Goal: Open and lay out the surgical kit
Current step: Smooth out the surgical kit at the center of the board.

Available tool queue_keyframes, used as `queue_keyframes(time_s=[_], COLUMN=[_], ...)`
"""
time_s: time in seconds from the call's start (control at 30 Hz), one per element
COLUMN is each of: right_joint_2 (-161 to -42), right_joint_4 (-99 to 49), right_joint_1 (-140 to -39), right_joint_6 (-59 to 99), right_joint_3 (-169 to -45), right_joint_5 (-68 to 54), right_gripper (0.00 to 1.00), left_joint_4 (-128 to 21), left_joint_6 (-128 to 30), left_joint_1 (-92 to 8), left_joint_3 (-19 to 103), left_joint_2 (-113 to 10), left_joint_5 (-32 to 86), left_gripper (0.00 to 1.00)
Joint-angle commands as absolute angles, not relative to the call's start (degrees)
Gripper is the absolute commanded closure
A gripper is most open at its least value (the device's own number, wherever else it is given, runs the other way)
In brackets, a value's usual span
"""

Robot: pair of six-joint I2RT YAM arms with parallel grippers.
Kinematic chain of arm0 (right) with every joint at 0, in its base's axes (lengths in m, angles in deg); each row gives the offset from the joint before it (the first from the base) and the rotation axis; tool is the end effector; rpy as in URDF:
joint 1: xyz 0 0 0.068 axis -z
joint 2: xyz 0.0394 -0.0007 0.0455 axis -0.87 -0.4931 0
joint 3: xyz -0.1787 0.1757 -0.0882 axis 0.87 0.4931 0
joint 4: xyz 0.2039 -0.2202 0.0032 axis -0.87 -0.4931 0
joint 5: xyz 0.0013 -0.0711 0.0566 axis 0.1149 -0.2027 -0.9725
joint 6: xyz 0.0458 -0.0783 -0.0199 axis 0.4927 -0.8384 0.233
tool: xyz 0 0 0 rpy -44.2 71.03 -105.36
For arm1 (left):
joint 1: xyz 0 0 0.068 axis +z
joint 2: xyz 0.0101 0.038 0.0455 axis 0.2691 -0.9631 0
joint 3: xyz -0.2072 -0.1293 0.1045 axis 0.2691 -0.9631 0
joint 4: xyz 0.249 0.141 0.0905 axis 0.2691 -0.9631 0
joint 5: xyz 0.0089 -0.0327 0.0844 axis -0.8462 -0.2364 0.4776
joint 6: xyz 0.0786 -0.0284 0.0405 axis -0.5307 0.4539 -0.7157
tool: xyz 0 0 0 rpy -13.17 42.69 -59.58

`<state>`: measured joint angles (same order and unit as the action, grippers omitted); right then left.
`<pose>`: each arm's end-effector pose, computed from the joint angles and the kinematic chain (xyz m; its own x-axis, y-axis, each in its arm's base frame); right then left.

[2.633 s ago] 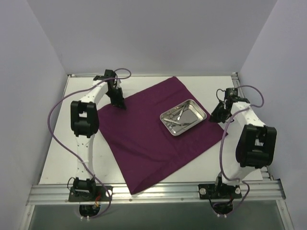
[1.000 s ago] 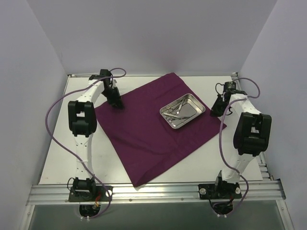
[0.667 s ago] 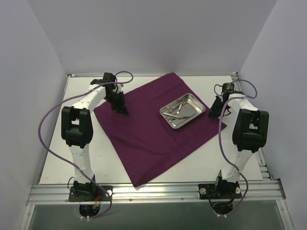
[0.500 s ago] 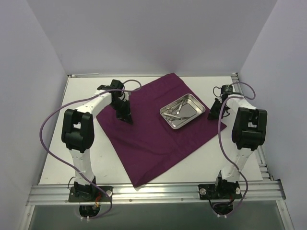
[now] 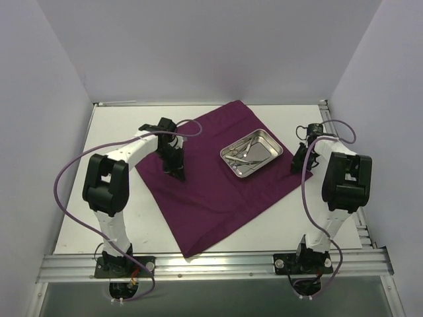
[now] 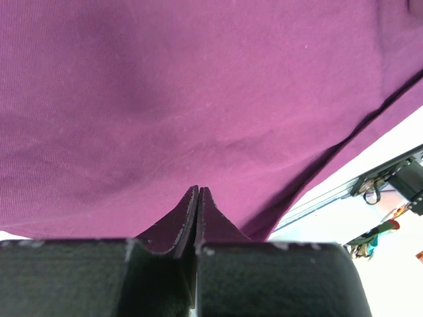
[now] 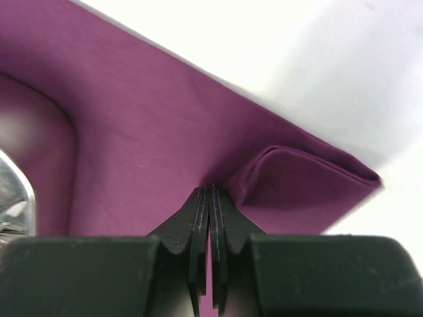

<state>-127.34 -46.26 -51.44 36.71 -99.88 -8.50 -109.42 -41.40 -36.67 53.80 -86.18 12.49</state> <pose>0.4311 -0.0547 0.0909 -0.7569 0.5175 -0.3991 0.4097 0.8515 0.3271 0.3775 -0.1803 0.1331 -0.9979 0.0576 -0.0312 0.0654 0.9059 -0.4185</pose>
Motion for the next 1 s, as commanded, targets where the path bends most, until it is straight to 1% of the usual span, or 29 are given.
queue_keyframes(time_s=[0.0,0.13,0.17,0.2,0.27,0.3,0.4,0.43,0.5,0.53,0.57,0.6,0.7,0.8,0.97], right_joint_2=[-123.4,-119.4,-118.8,-117.4,-115.8,-113.1,-109.3,-109.5,-111.7,-113.9,-115.1,-117.6,-121.0,-125.3,-130.8], right_joint_4=[-52.5,-57.3,-61.0,-62.7,-67.8,-69.2,-68.4,-67.6,-66.5,-65.9,-65.4,-65.5,-65.3,-65.4,-66.2], right_joint_1=[-49.9,-47.2,-46.3,-44.2,-42.0,-41.1,-40.4,-41.0,-42.7,-43.0,-43.6,-43.8,-45.2,-46.6,-49.6], right_joint_6=[35.6,35.9,36.0,36.2,35.8,35.7,34.0,33.7,33.8,33.6,33.7,34.4,35.5,37.5,40.1], right_joint_3=[-98.2,-97.4,-97.4,-97.3,-96.4,-96.1,-97.8,-98.9,-102.4,-103.4,-104.5,-107.3,-110.3,-112.4,-115.6], right_joint_5=[-3.4,0.0,0.7,4.1,4.0,3.2,-1.9,-4.5,-4.6,-6.2,-6.0,-5.2,-2.9,-1.4,2.8], right_gripper=[1.00,1.00,1.00,1.00,1.00,1.00,1.00,0.98,0.77,0.70,0.63,0.62,0.61,0.59,0.57], left_joint_4=[-110.0,-111.3,-112.0,-112.2,-112.3,-112.1,-111.2,-110.9,-110.3,-110.7,-111.0,-111.1,-110.7,-111.0,-111.4], left_joint_6=[-44.4,-46.3,-46.8,-47.7,-48.2,-48.2,-46.7,-46.1,-45.5,-45.5,-45.4,-45.4,-45.5,-45.4,-45.3], left_joint_1=[-36.9,-37.6,-37.8,-37.8,-38.5,-38.7,-40.1,-40.5,-41.7,-42.2,-42.8,-44.0,-45.5,-46.4,-46.5], left_joint_3=[53.1,52.6,52.6,52.4,51.2,50.8,49.6,49.1,48.5,48.6,48.7,48.8,48.2,47.6,47.0], left_joint_2=[-82.3,-81.3,-81.3,-81.2,-80.5,-79.9,-78.4,-78.4,-78.6,-78.7,-78.5,-78.3,-76.6,-75.5,-74.0], left_joint_5=[12.4,11.6,11.1,10.7,10.2,10.3,12.1,12.2,11.1,10.9,11.5,12.0,12.1,12.2,12.2], left_gripper=[0.98,0.98,0.98,0.98,0.98,0.98,0.98,0.98,0.93,0.90,0.82,0.78,0.66,0.62,0.60])
